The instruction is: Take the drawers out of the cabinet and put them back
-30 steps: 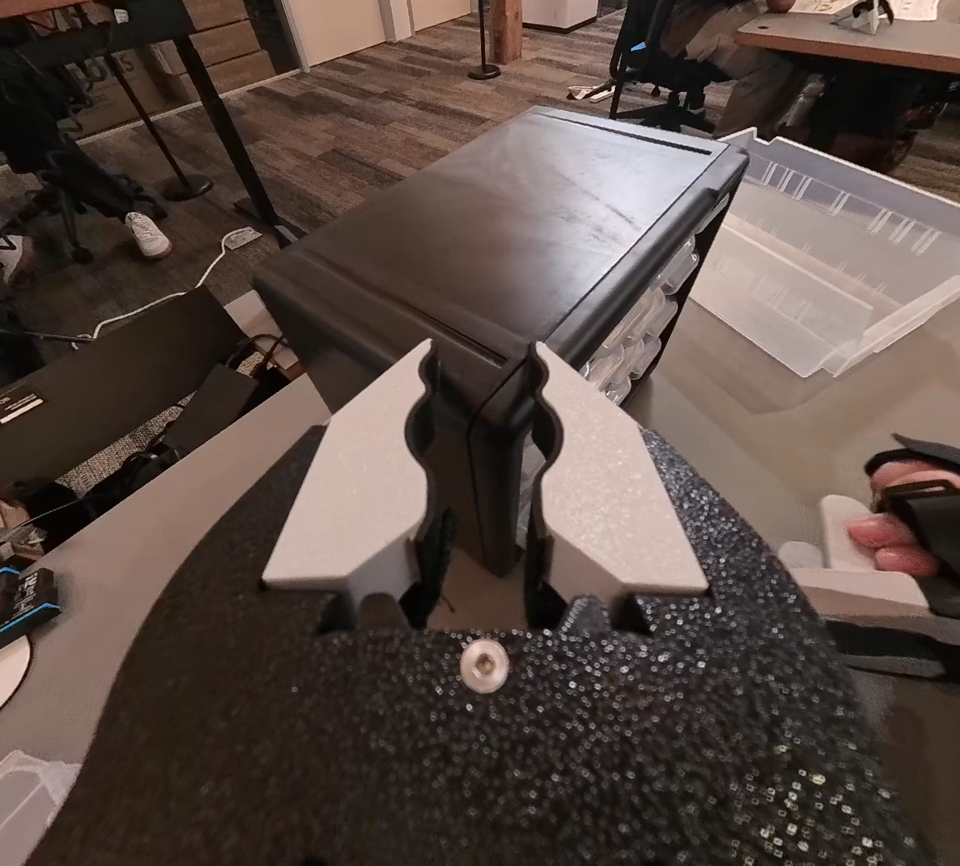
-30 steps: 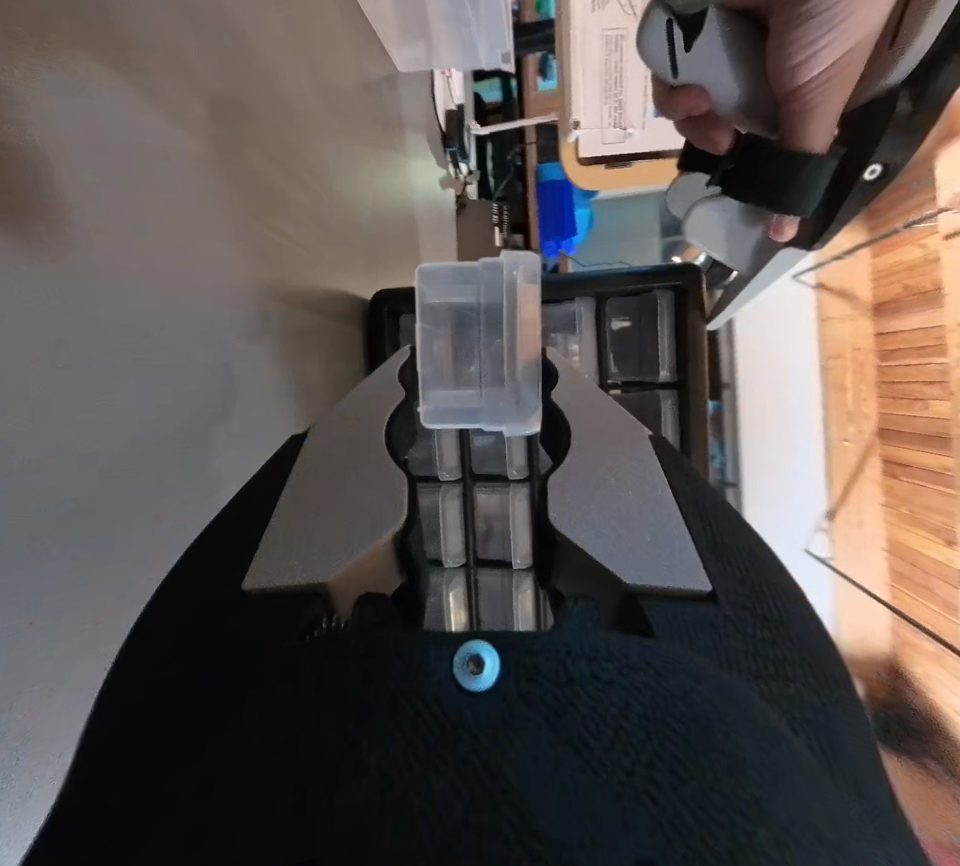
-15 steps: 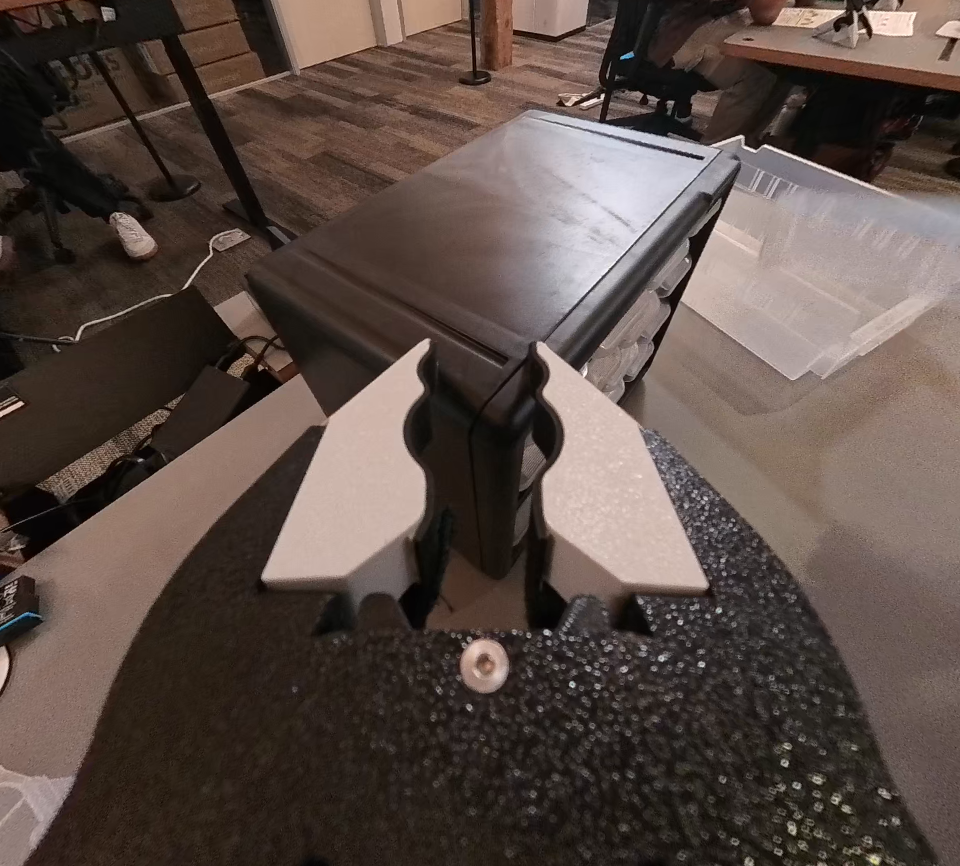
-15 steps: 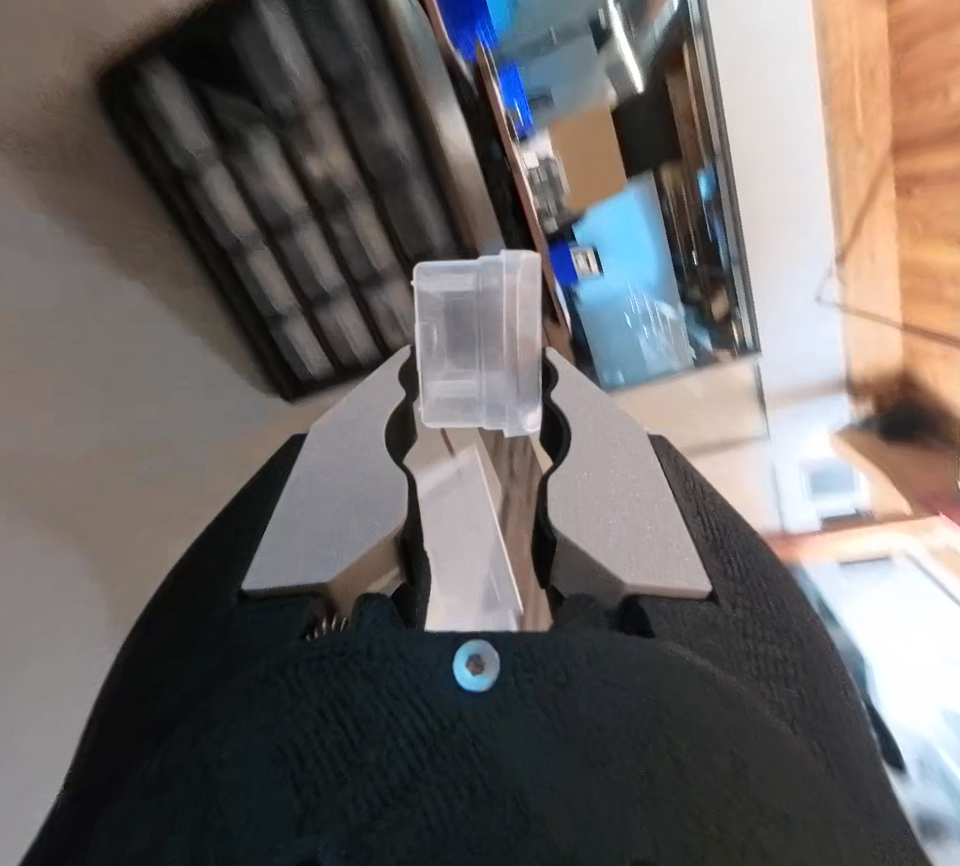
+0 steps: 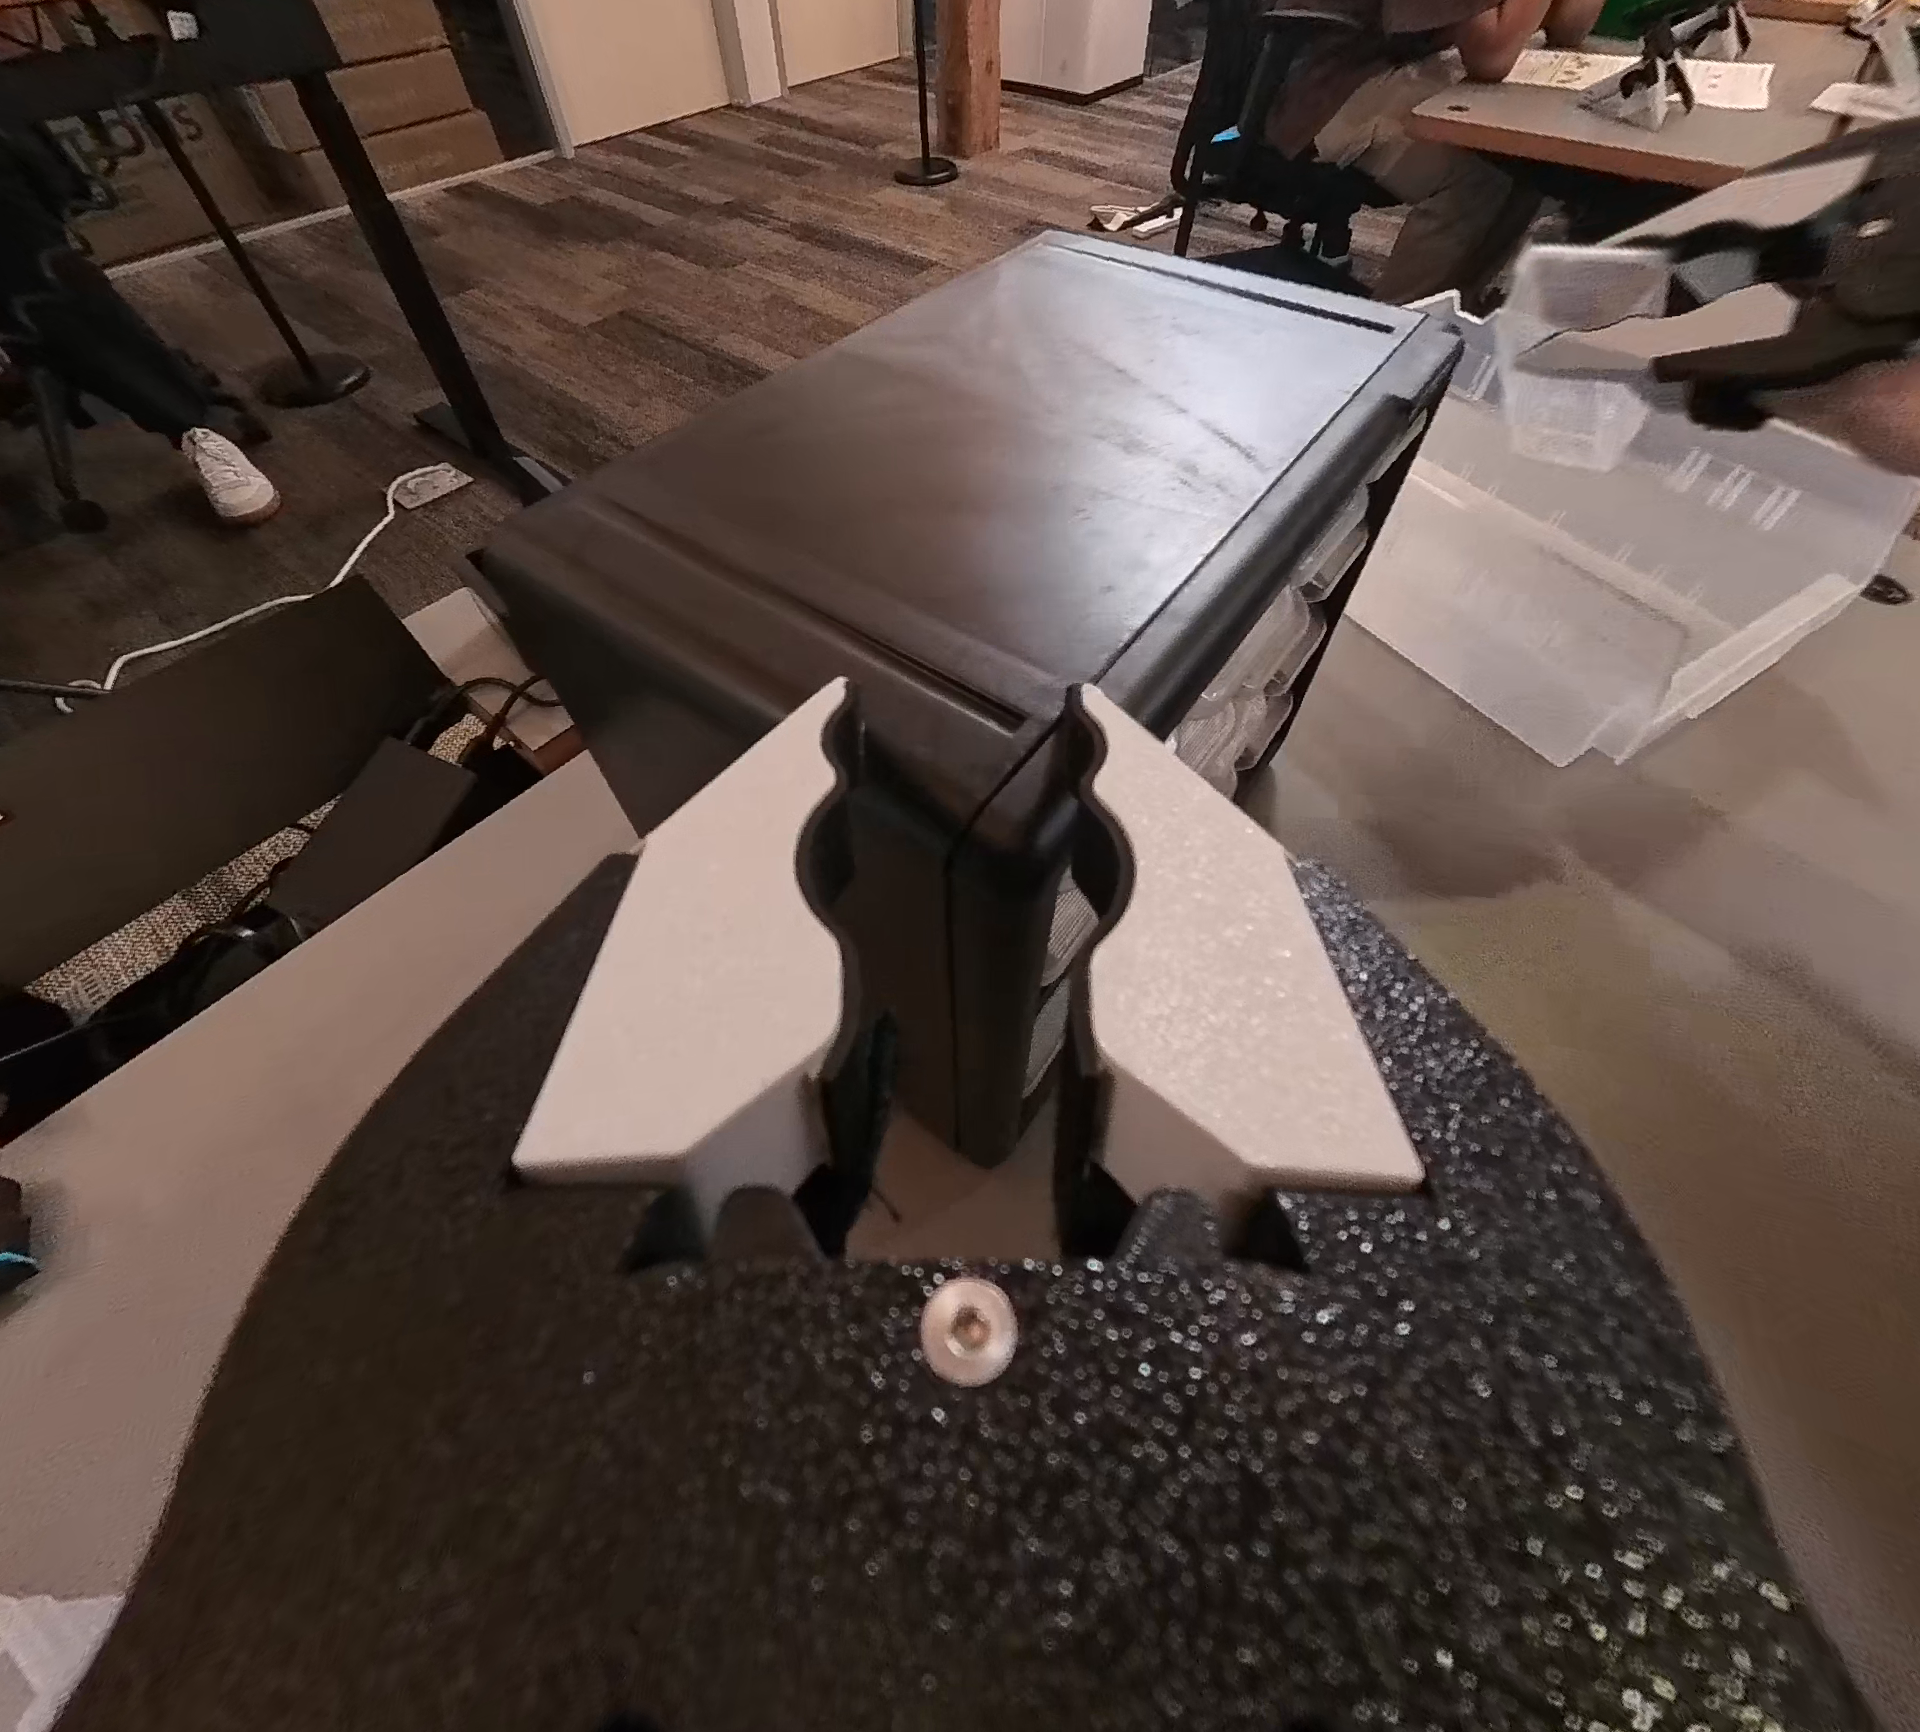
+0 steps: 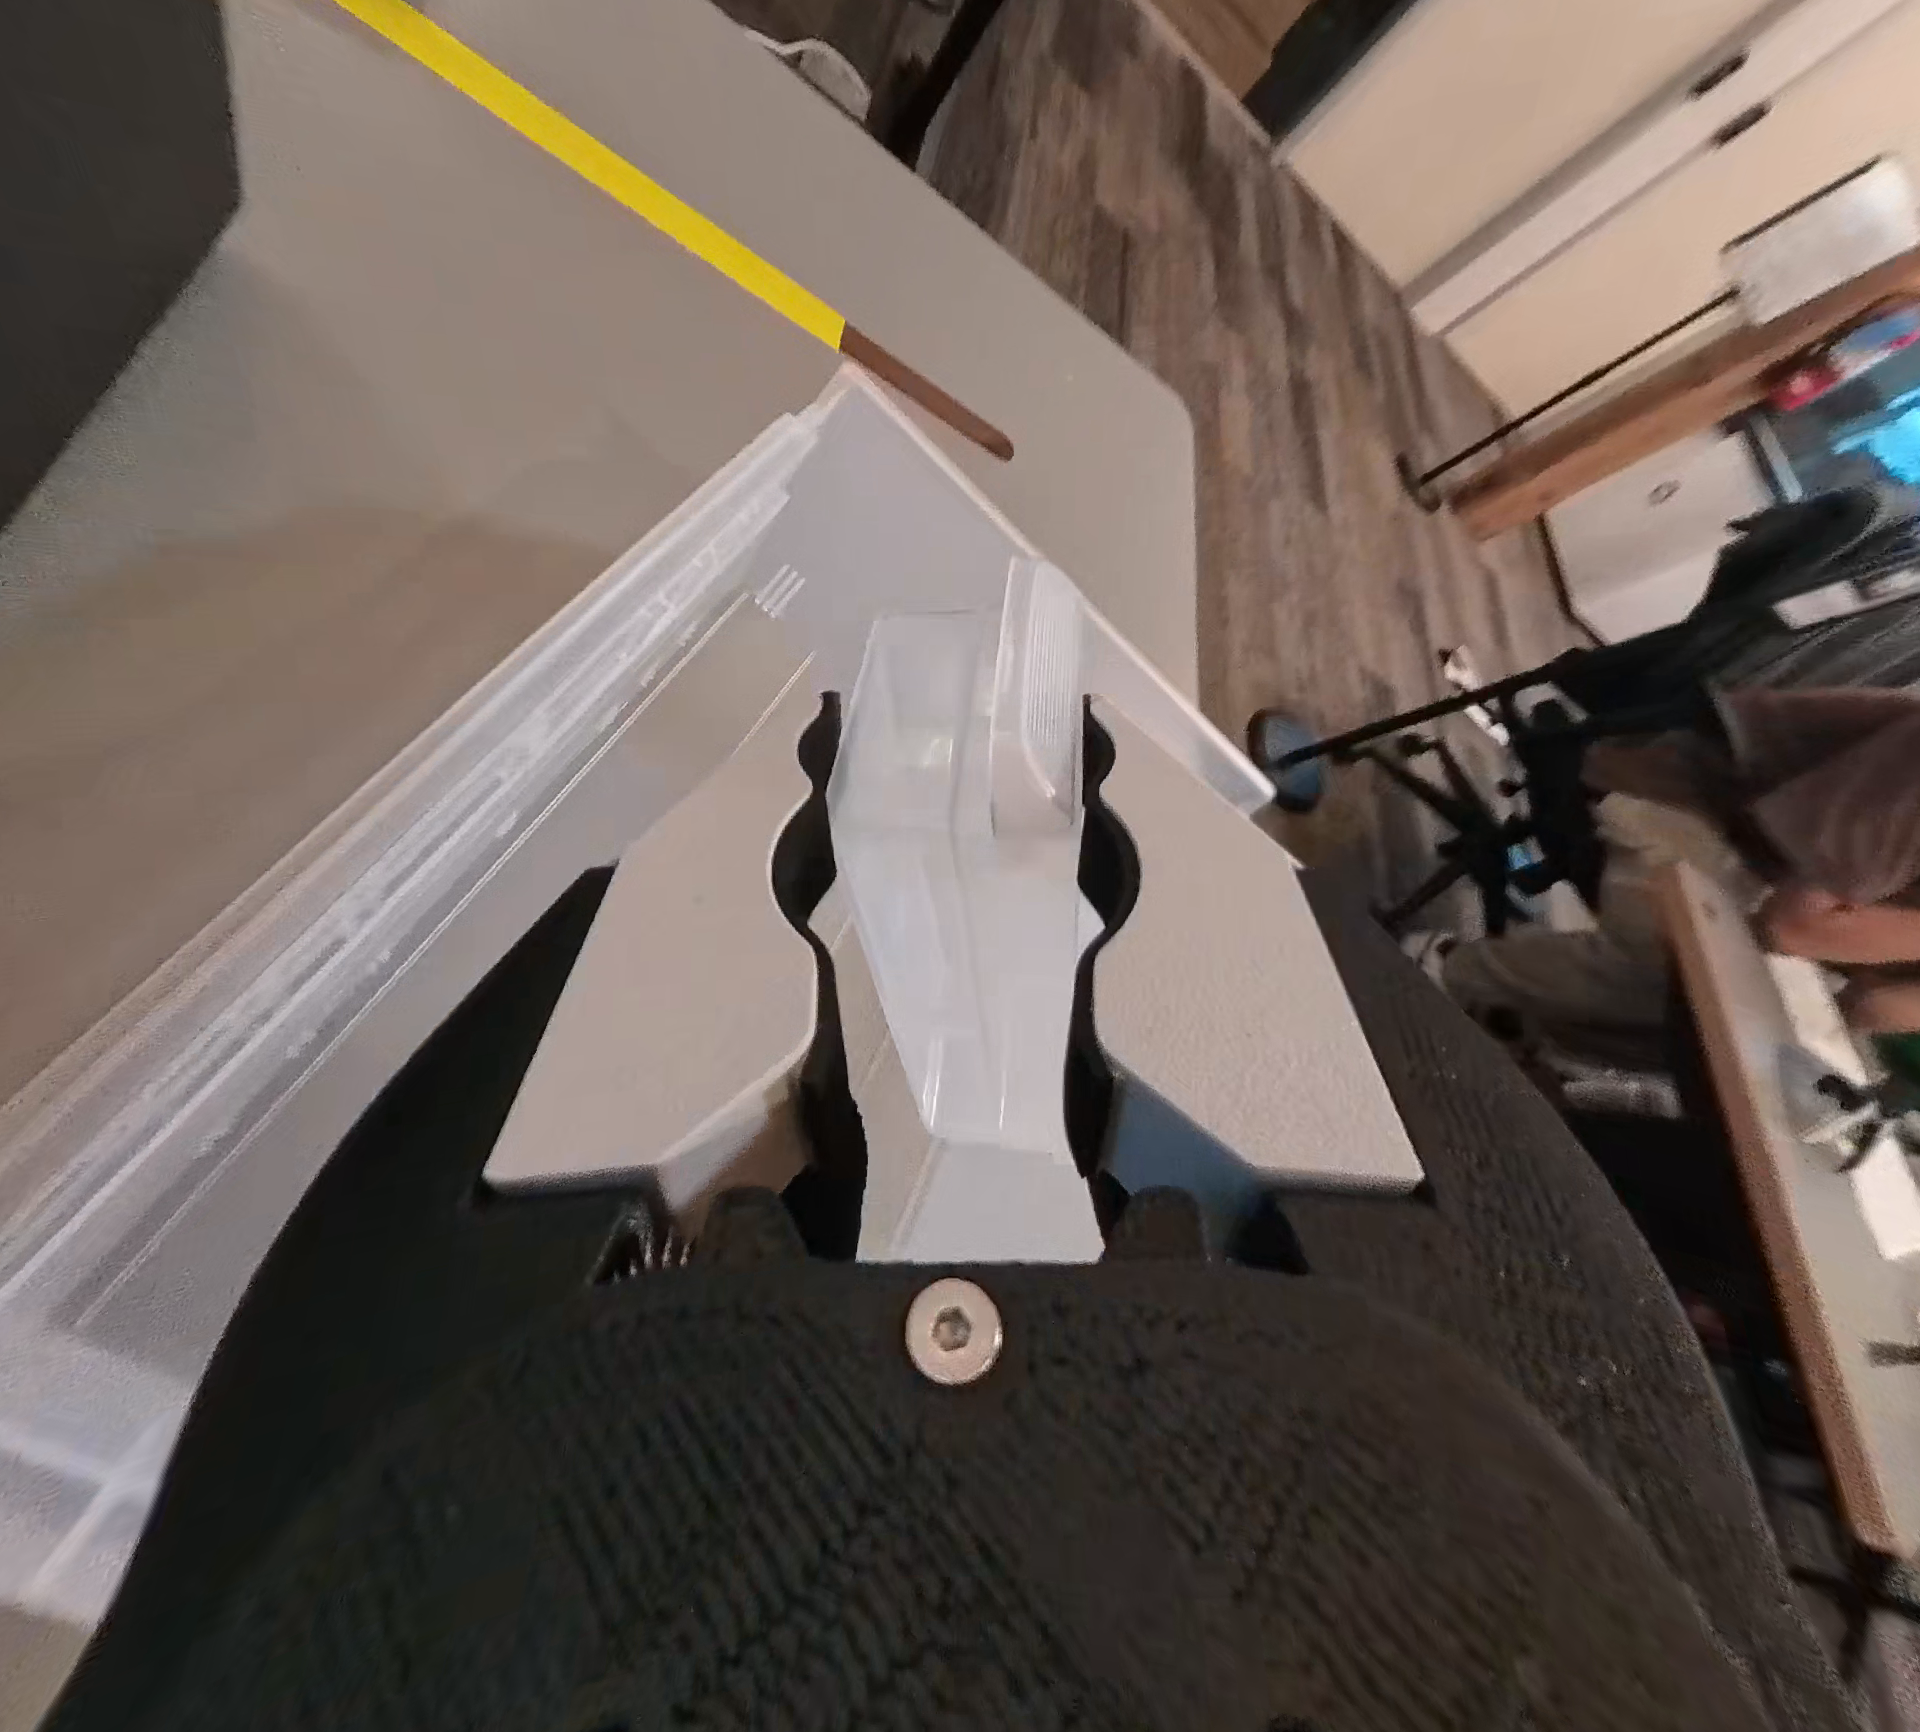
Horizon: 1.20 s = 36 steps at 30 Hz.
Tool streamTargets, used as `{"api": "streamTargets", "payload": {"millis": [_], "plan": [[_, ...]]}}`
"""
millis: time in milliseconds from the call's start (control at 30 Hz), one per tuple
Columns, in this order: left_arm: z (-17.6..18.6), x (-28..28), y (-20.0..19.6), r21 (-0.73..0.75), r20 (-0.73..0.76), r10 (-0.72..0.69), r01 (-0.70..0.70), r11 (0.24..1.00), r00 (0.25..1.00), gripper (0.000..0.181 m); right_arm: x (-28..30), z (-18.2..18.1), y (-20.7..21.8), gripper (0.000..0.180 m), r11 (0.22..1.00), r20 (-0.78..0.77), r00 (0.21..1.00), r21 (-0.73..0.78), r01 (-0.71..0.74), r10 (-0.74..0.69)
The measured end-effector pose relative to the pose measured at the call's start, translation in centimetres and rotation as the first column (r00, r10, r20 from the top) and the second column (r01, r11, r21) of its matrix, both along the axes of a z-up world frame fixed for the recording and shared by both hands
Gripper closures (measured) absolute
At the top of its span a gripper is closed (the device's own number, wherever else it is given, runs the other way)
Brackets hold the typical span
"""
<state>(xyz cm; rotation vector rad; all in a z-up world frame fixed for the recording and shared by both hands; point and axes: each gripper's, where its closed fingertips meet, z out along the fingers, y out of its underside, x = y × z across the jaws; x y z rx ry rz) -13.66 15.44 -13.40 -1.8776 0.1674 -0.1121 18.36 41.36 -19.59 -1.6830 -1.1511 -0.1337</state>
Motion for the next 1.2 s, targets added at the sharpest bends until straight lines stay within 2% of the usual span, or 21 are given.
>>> {"api": "streamTargets", "payload": {"millis": [200, 333, 500, 567, 733, 800, 900, 967, 1067, 1133, 1200], "plan": [[0.0, -0.1, 0.0, 0.001, 0.007, -0.002, 0.002, 1.000, 1.000, 0.143, -0.6, -4.6, 4.4, 0.136, 0.989, 0.008, 0.996, -0.118, 0.092, -0.092], [0.0, 0.0, 0.0, 0.000, 0.006, -0.002, 0.002, 1.000, 1.000, 0.143, -0.9, -6.5, 6.6, 0.136, 0.985, 0.062, 0.988, -0.093, 0.149, -0.143], [0.0, -0.1, 0.0, 0.000, 0.006, -0.002, 0.002, 1.000, 1.000, 0.143, -2.9, -7.9, 7.2, 0.137, 0.985, 0.051, 0.991, -0.121, 0.126, -0.121], [0.0, -0.1, 0.0, 0.000, 0.006, -0.001, 0.001, 1.000, 1.000, 0.143, -3.8, -8.6, 7.1, 0.143, 0.982, 0.028, 0.994, -0.152, 0.108, -0.105], [0.0, -0.1, 0.0, 0.000, 0.006, -0.003, 0.003, 1.000, 1.000, 0.143, -4.5, -9.6, 7.8, 0.124, 0.966, -0.112, 0.985, -0.236, 0.106, -0.135], [0.0, -0.1, 0.0, 0.001, 0.007, -0.003, 0.003, 1.000, 1.000, 0.143, -4.2, -8.4, 7.7, 0.123, 0.967, -0.218, 0.964, -0.235, 0.098, -0.151], [0.0, -0.1, 0.0, 0.002, 0.009, -0.004, 0.004, 1.000, 1.000, 0.142, -3.0, -4.1, 6.8, 0.124, 0.987, -0.388, 0.913, -0.145, 0.074, -0.125], [0.0, -0.2, 0.1, 0.001, 0.013, 0.000, 0.000, 1.000, 1.000, 0.139, -2.2, -1.9, 5.8, 0.124, 0.993, -0.434, 0.896, -0.100, 0.056, -0.094], [0.0, -0.1, 0.1, 0.002, 0.013, 0.000, 0.000, 1.000, 1.000, 0.139, -1.9, -0.8, 4.1, 0.123, 0.992, -0.444, 0.894, -0.128, 0.007, -0.063], [0.0, -0.1, 0.1, 0.002, 0.012, 0.001, -0.001, 1.000, 1.000, 0.139, -3.5, 1.0, 1.0, 0.122, 0.988, -0.483, 0.874, -0.107, -0.111, 0.046], [0.0, -0.1, 0.1, 0.001, 0.011, 0.002, -0.002, 1.000, 1.000, 0.139, -6.5, 3.0, -4.0, 0.122, 0.960, -0.472, 0.849, -0.018, -0.279, 0.238]]}}
